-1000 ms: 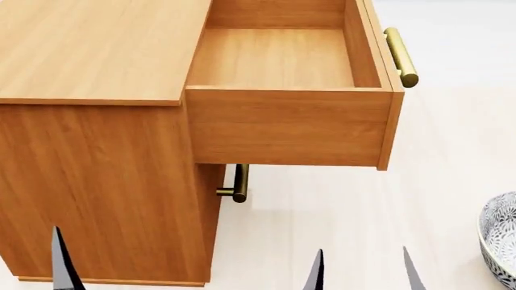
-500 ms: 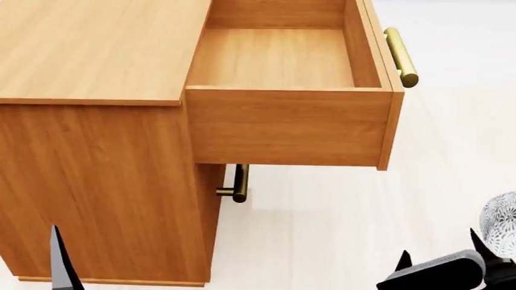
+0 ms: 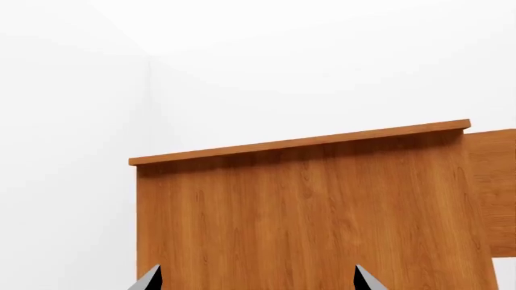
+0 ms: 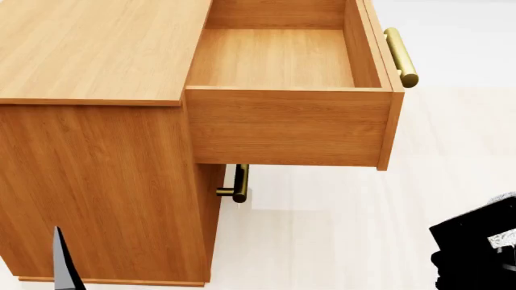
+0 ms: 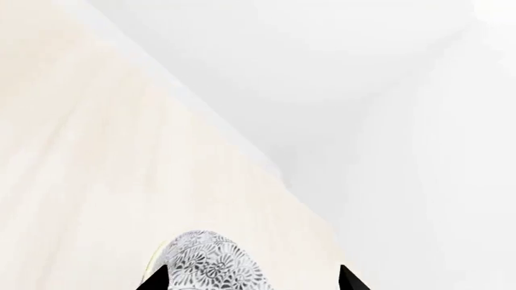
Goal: Put the bowl on top of the cabinet.
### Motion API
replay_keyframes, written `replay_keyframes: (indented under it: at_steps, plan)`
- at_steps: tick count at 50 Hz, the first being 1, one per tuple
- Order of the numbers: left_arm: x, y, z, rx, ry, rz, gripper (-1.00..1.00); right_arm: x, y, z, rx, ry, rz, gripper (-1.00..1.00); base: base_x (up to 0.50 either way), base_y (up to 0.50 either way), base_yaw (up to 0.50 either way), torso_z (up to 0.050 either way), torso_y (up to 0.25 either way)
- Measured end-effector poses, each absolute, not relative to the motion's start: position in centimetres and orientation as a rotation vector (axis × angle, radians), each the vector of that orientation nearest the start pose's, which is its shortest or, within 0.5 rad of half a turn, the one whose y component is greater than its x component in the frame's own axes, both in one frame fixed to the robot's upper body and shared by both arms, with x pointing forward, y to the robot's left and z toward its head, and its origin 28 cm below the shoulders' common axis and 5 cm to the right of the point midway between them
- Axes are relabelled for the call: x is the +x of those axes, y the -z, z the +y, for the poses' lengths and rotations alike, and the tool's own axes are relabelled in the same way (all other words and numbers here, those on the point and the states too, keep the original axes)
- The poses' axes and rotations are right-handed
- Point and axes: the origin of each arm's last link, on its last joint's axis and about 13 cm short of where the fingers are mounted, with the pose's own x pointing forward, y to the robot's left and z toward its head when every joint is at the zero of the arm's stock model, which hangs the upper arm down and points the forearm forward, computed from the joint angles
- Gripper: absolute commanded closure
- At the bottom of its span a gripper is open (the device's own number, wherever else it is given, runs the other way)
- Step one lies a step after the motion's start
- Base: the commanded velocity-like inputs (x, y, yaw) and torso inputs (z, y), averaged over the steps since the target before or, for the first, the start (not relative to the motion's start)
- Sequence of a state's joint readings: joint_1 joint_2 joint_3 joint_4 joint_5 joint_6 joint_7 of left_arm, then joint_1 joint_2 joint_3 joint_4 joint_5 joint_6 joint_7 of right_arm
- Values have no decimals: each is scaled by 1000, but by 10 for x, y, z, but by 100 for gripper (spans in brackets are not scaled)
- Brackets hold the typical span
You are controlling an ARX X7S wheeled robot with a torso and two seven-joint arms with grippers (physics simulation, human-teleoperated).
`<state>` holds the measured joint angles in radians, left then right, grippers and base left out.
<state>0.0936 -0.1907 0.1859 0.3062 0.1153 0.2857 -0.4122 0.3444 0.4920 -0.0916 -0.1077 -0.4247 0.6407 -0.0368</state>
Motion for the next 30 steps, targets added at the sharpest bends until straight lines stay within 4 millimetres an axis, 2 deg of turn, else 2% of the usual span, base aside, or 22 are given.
replay_keyframes:
  at_steps: [13,30]
  plan:
    - [188,-75,202,133,-157,-521,-100,279,-120,-234,-806,286,187,-100,0,0,0,0,0]
    - [188,-74,202,136,-158,-514,-100,314,-95,-236,-742,270,242,-100,0,0,0,0,0]
